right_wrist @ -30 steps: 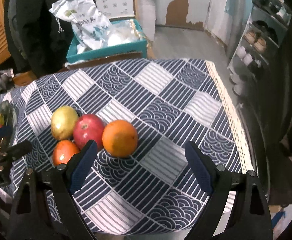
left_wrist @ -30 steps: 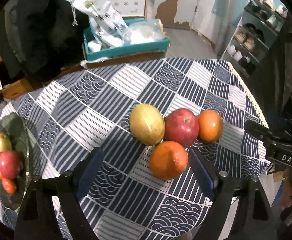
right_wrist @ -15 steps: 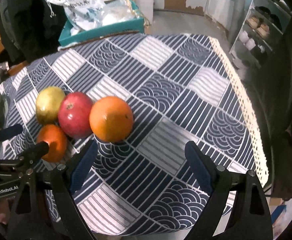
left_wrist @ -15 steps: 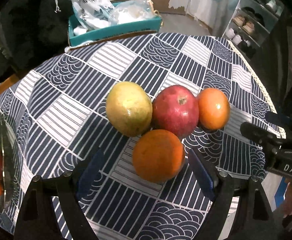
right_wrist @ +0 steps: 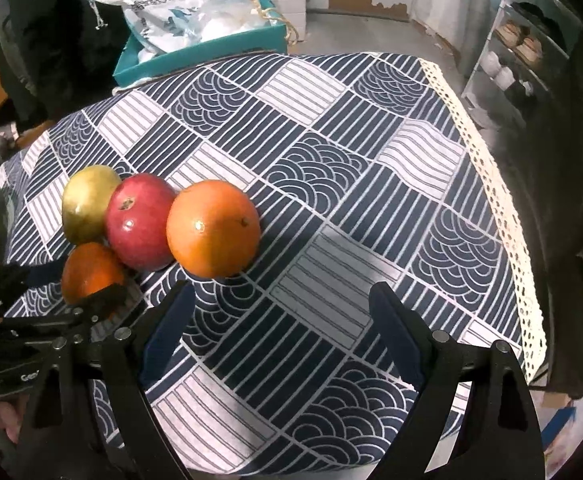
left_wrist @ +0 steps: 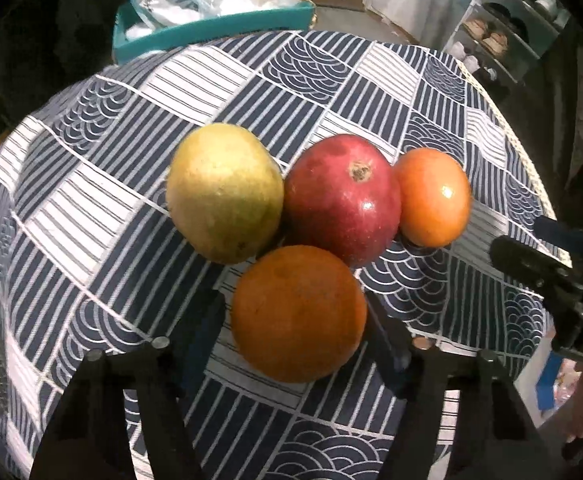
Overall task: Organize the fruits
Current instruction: 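Move both grippers toward the remaining fruit on the cloth, then grasp a large orange with the left gripper while the right gripper grasps another orange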
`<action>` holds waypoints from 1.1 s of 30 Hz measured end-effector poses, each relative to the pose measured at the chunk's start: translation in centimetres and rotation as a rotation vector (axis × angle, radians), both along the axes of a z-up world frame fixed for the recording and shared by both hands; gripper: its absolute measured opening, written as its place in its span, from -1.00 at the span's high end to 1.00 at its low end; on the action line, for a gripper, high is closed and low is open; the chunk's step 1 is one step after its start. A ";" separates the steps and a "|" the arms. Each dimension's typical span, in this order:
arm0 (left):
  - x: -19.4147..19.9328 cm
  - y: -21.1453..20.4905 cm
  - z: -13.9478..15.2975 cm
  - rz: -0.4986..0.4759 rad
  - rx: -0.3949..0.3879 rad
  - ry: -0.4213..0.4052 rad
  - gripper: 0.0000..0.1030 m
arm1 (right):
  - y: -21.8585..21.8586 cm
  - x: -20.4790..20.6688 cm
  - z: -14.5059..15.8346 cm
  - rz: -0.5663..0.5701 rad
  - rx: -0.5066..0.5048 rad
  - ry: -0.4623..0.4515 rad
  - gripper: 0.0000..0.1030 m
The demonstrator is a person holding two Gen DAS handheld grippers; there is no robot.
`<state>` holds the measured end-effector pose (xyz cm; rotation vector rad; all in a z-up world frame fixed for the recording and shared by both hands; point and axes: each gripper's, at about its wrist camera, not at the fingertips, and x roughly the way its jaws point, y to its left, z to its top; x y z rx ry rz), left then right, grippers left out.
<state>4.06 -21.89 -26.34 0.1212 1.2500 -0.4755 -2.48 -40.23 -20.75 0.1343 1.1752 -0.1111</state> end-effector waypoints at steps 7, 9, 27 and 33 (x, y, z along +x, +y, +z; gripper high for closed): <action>-0.4 -0.1 0.1 -0.024 0.010 -0.017 -0.24 | 0.7 1.1 -0.8 0.051 0.048 0.003 -0.73; -0.5 0.1 0.2 -0.020 0.014 -0.020 -0.24 | 0.9 1.6 -1.1 0.067 0.062 0.003 -0.73; -0.1 2.8 0.6 0.032 0.013 -0.012 -0.24 | 2.4 4.6 -3.8 0.197 0.094 0.050 -0.42; -0.1 3.3 1.1 0.041 0.011 -0.024 -0.24 | 2.8 4.5 -4.4 0.222 0.082 0.043 -0.19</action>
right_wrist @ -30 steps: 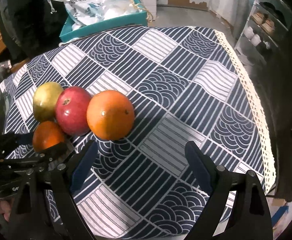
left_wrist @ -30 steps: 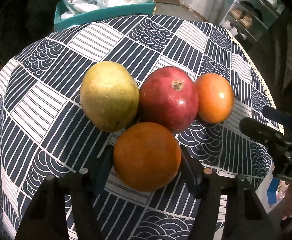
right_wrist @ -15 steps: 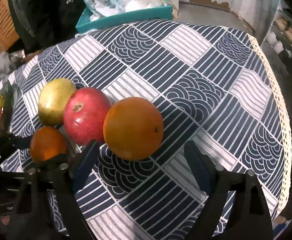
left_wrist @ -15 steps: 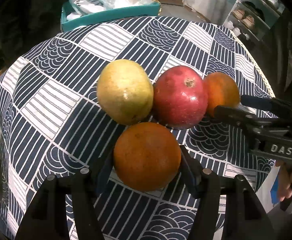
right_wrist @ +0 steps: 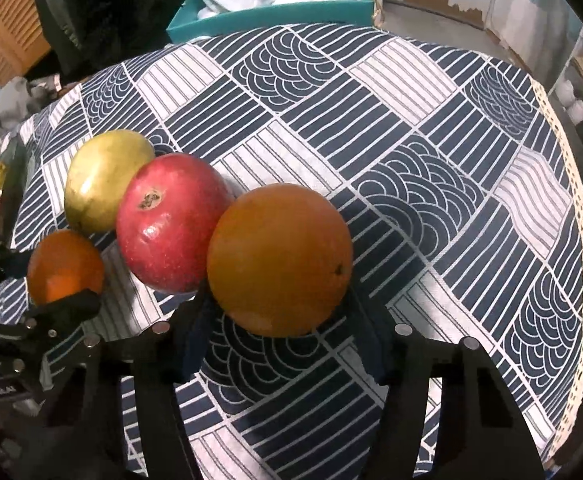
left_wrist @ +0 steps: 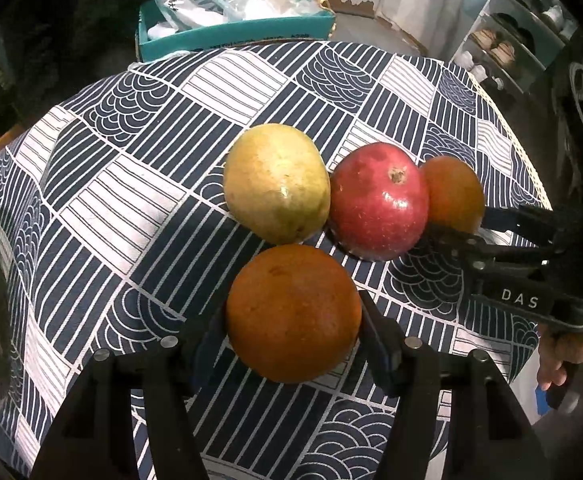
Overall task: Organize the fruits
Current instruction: 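Grasp a large orange with the left gripper while the right gripper grasps another orange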
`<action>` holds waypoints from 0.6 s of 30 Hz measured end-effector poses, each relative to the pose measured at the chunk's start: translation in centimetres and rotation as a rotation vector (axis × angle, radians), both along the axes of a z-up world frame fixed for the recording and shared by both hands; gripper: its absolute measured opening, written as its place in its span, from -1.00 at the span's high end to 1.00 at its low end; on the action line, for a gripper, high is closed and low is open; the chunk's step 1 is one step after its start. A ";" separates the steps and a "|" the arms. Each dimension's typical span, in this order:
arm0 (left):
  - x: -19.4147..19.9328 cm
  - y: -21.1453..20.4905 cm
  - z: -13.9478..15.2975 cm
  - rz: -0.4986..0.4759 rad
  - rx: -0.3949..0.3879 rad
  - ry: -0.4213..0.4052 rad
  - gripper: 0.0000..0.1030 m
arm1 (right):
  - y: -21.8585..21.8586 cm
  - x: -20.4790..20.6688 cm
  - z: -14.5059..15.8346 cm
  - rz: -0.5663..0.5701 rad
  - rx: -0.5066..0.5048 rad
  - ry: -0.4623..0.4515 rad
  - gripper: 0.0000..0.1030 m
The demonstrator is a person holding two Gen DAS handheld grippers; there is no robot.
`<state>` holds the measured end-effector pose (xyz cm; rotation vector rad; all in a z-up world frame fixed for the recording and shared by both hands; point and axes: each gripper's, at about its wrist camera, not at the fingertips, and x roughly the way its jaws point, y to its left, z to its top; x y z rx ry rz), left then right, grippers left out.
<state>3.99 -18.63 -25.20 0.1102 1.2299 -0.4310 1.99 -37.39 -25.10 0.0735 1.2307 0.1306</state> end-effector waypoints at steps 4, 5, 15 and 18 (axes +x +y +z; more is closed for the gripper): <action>0.0 0.4 0.4 0.011 -0.001 -0.005 -0.24 | 0.2 -0.4 0.1 -0.006 -0.028 -0.025 -0.15; 0.0 0.6 0.5 0.011 -0.003 -0.003 -0.24 | 0.3 -0.5 0.2 -0.008 -0.041 -0.034 -0.14; 0.4 1.9 1.7 0.052 -0.014 -0.023 -0.24 | -0.1 -2.2 0.8 -0.075 -0.027 -0.052 -0.10; 0.4 2.1 2.1 0.060 -0.016 -0.036 -0.24 | -0.3 -2.6 1.8 -0.094 -0.023 -0.090 -0.05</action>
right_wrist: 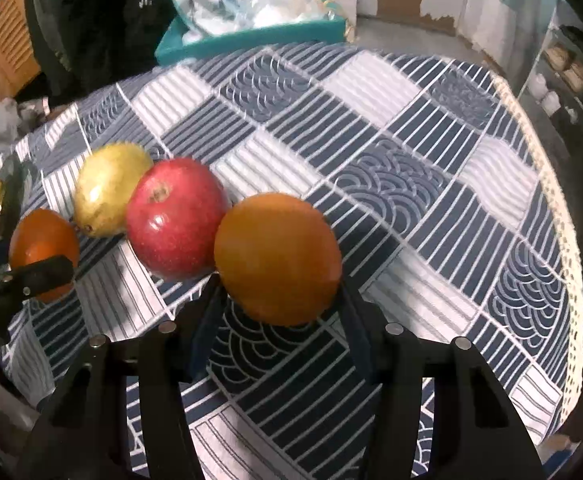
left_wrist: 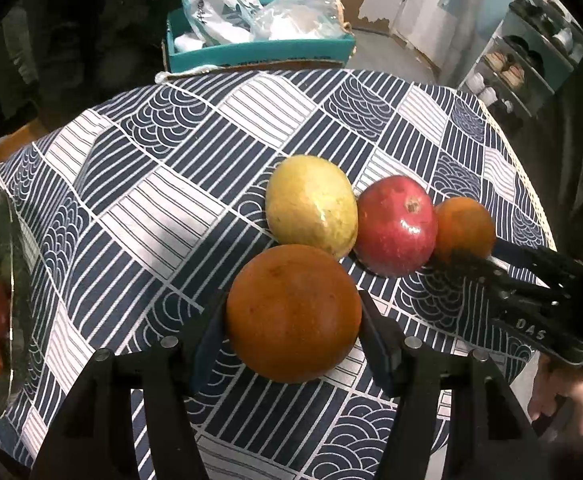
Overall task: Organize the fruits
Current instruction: 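Grasp a large orange with the left gripper while the right gripper grasps another orange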
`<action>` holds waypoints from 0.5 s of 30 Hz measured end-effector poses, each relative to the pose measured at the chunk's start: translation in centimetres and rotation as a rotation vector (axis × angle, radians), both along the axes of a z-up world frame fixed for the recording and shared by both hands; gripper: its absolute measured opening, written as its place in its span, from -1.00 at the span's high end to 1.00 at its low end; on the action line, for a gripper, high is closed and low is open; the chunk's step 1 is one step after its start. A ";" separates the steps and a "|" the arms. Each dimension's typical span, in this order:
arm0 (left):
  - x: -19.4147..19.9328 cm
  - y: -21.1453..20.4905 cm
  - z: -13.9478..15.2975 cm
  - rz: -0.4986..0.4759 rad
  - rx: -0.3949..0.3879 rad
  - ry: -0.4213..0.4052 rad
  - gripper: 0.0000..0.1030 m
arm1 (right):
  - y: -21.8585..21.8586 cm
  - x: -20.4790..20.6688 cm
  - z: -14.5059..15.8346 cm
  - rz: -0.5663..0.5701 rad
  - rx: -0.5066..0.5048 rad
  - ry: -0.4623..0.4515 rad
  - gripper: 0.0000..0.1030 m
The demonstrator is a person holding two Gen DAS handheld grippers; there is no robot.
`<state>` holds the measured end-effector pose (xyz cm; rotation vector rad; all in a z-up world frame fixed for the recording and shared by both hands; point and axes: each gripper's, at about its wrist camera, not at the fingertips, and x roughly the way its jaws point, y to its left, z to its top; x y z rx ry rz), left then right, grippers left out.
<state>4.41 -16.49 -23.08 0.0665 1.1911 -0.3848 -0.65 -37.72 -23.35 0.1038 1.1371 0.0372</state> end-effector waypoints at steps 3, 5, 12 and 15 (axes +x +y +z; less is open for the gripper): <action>0.0 0.1 0.3 0.000 -0.002 -0.008 -0.24 | -0.4 0.0 0.7 -0.016 0.023 -0.021 -0.02; -0.1 0.2 0.2 0.001 0.001 -0.006 -0.24 | -0.7 0.2 0.6 -0.034 0.048 -0.001 -0.02; -0.1 0.9 -0.4 0.017 0.004 0.015 -0.24 | -0.7 0.6 0.8 -0.036 0.063 0.024 -0.11; 0.2 1.0 -0.5 0.027 0.001 0.019 -0.24 | -0.6 1.0 0.7 -0.028 0.056 0.021 -0.12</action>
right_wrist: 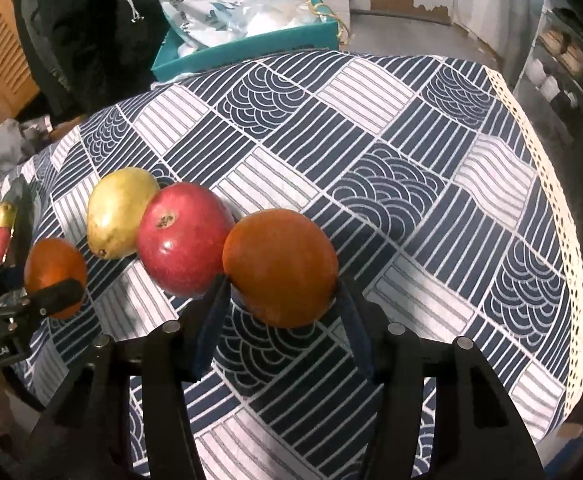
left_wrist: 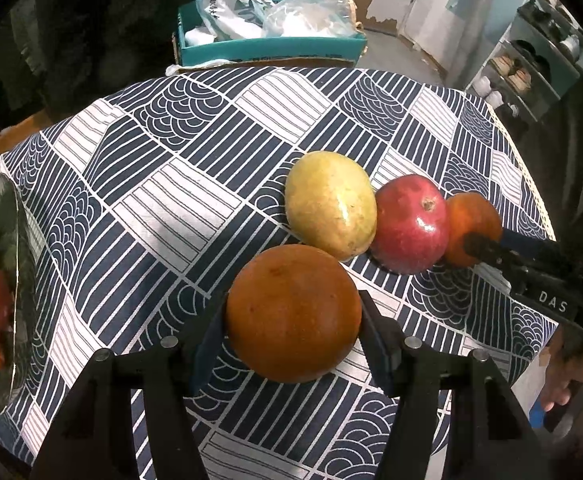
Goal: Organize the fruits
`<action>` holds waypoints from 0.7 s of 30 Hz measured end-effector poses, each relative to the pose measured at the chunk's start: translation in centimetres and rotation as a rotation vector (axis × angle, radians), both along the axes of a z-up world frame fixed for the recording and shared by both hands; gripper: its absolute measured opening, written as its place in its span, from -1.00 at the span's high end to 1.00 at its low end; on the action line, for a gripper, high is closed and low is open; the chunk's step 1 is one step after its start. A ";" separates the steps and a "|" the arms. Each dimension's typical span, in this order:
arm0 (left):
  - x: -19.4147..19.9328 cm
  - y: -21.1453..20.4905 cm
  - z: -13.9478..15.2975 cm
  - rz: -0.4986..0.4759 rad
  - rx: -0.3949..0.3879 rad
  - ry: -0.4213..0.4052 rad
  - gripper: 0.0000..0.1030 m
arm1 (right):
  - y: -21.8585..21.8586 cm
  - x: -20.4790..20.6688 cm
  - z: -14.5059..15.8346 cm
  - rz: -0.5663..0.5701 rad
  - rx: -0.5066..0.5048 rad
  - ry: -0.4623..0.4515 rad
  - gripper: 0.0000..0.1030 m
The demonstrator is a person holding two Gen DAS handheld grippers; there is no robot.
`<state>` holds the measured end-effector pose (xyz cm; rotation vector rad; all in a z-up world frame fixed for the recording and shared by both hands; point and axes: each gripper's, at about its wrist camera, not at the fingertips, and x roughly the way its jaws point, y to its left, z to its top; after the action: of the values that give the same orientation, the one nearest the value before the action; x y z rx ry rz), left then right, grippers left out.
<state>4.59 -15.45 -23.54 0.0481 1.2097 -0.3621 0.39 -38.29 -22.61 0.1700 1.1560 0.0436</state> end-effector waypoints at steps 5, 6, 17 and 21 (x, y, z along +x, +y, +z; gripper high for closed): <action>0.1 0.0 -0.2 -0.003 0.001 0.006 -0.24 | -0.2 1.1 -0.5 0.014 0.016 0.008 -0.20; 0.2 0.0 -0.2 -0.003 0.000 0.009 -0.24 | -0.2 1.2 -0.8 0.016 0.018 0.017 -0.20; 1.4 0.4 -0.7 0.020 0.001 0.019 -0.24 | -1.1 2.3 -1.7 0.006 0.075 0.048 -0.12; 2.1 0.9 -0.6 0.041 -0.003 0.013 -0.24 | -1.4 2.5 -1.6 -0.011 0.063 0.052 -0.17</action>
<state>6.70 -14.56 -24.12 0.0186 1.2213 -0.3284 2.90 -39.65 -24.25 0.2339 1.2064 0.0663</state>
